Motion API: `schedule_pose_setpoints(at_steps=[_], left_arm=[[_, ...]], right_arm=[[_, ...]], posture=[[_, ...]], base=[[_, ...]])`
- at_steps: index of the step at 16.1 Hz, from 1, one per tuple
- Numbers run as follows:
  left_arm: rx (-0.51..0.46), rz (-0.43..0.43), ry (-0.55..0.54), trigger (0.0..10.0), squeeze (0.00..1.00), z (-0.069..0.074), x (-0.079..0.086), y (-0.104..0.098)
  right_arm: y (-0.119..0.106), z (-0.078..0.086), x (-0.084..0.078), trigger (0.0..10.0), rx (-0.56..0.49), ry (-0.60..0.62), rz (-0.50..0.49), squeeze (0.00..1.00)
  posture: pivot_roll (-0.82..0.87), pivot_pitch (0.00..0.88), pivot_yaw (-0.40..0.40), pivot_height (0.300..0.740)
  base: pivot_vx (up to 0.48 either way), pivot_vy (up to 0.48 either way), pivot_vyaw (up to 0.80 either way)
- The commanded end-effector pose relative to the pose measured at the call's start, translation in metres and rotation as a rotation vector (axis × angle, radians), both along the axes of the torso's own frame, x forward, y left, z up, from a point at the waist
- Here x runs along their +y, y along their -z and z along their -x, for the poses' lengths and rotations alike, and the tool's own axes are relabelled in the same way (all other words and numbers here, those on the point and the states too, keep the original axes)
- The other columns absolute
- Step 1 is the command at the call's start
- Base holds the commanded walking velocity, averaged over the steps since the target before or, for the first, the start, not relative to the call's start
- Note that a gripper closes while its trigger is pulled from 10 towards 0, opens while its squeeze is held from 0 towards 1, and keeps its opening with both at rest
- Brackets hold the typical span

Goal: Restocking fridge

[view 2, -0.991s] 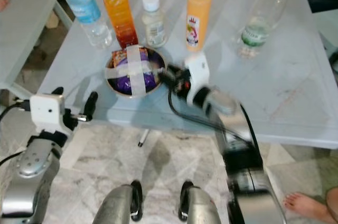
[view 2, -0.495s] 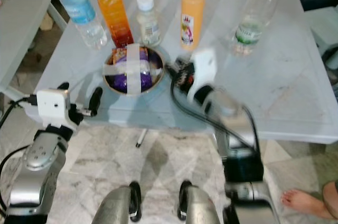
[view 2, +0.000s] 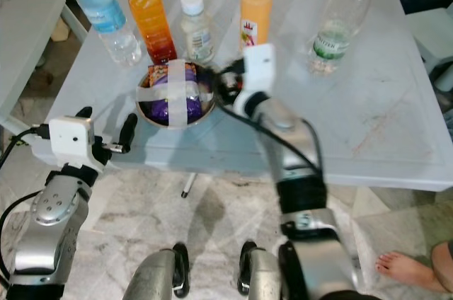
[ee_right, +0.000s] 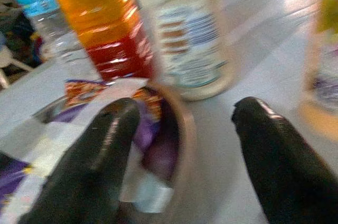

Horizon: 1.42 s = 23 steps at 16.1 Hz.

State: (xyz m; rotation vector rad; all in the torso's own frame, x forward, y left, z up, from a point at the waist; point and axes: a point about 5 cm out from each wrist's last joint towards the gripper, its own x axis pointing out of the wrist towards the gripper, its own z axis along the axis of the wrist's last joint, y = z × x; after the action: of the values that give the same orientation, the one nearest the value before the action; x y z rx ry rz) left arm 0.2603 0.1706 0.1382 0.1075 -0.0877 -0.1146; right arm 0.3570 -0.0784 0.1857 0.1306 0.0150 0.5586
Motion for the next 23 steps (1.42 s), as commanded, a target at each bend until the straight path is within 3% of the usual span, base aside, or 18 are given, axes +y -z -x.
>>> schedule_pose_setpoints(at_steps=[1, 3, 4, 5, 6, 7, 8, 9, 15, 17, 18, 19, 20, 21, 22, 23], left_arm=[[0.011, -0.006, -0.019, 10.0, 0.0, 0.001, 0.003, 0.004], [0.009, -0.004, -0.021, 10.0, 0.0, 0.001, 0.003, 0.004], [0.008, -0.005, -0.024, 10.0, 0.0, 0.0, 0.004, 0.004], [0.006, -0.005, -0.025, 10.0, 0.0, 0.0, 0.004, 0.004], [0.004, -0.004, -0.027, 10.0, 0.0, -0.001, 0.004, 0.004], [0.002, -0.002, -0.028, 10.0, 0.0, -0.002, 0.003, 0.004], [0.002, 0.0, -0.028, 10.0, 0.0, -0.002, 0.002, 0.004], [0.002, 0.002, -0.027, 10.0, 0.0, -0.002, 0.002, 0.005], [-0.006, 0.007, -0.025, 10.0, 0.0, -0.006, 0.0, 0.006], [-0.007, 0.01, -0.027, 10.0, 0.0, -0.005, -0.001, 0.007], [-0.006, 0.012, -0.026, 10.0, 0.0, -0.005, -0.002, 0.007], [-0.006, 0.012, -0.026, 10.0, 0.0, -0.005, -0.002, 0.007], [-0.007, 0.012, -0.026, 10.0, 0.0, -0.005, -0.001, 0.007], [-0.009, 0.011, -0.028, 10.0, 0.0, -0.006, -0.001, 0.007], [-0.01, 0.011, -0.029, 10.0, 0.0, -0.007, -0.001, 0.007], [-0.012, 0.011, -0.029, 10.0, 0.0, -0.007, -0.001, 0.007]], right_arm=[[-0.002, 0.0, 0.012, 10.0, 0.001, -0.039, -0.009, 1.0], [0.007, 0.0, 0.017, 10.0, 0.047, -0.018, 0.013, 1.0], [0.014, -0.003, 0.013, 10.0, 0.1, 0.041, 0.034, 0.82], [0.017, -0.004, 0.011, 10.0, 0.122, 0.068, 0.033, 0.74], [0.02, -0.006, 0.007, 9.6, 0.157, 0.108, 0.026, 0.25], [0.02, -0.009, 0.002, 7.1, 0.164, 0.15, 0.018, 0.0], [0.018, -0.012, -0.004, 2.9, 0.161, 0.198, 0.02, 0.0], [0.019, -0.013, -0.005, 0.0, 0.175, 0.201, 0.001, 0.0], [0.031, -0.017, -0.012, 0.5, 0.264, 0.163, 0.063, 0.0], [0.032, -0.017, -0.013, 2.6, 0.271, 0.124, 0.084, 0.0], [0.029, -0.017, -0.013, 2.8, 0.271, 0.1, 0.089, 0.0], [0.027, -0.017, -0.013, 3.8, 0.266, 0.079, 0.1, 0.0], [0.024, -0.018, -0.012, 8.0, 0.268, 0.053, 0.093, 0.0], [0.02, -0.017, -0.011, 10.0, 0.265, 0.016, 0.103, 0.0], [0.021, -0.017, -0.011, 10.0, 0.279, 0.015, 0.107, 0.0], [0.023, -0.016, -0.011, 9.3, 0.305, 0.008, 0.094, 0.0]], posture=[[0.13, 0.203, 0.055, 0.74], [0.13, 0.199, 0.048, 0.74], [0.13, 0.198, 0.044, 0.74], [0.12, 0.196, 0.042, 0.74], [0.12, 0.196, 0.04, 0.74], [0.12, 0.193, 0.039, 0.74], [0.12, 0.189, 0.038, 0.74], [0.11, 0.187, 0.038, 0.74], [0.11, 0.175, 0.028, 0.74], [0.11, 0.173, 0.025, 0.74], [0.11, 0.172, 0.023, 0.74], [0.11, 0.171, 0.022, 0.74], [0.11, 0.17, 0.022, 0.74], [0.1, 0.17, 0.019, 0.74], [0.1, 0.17, 0.019, 0.74], [0.1, 0.169, 0.019, 0.74]], base=[[0.0, 0.0, 0.0], [0.0, 0.0, 0.0], [0.0, 0.0, 0.0], [0.0, 0.0, 0.0], [0.0, 0.0, 0.0], [0.0, 0.0, 0.0], [0.0, 0.0, 0.0], [0.0, 0.0, 0.0], [0.0, 0.0, 0.0], [0.0, 0.0, 0.0], [0.0, 0.0, 0.0], [0.0, 0.0, 0.0], [0.0, 0.0, 0.0], [0.0, 0.0, 0.0], [0.0, 0.0, 0.0], [0.0, 0.0, 0.0]])
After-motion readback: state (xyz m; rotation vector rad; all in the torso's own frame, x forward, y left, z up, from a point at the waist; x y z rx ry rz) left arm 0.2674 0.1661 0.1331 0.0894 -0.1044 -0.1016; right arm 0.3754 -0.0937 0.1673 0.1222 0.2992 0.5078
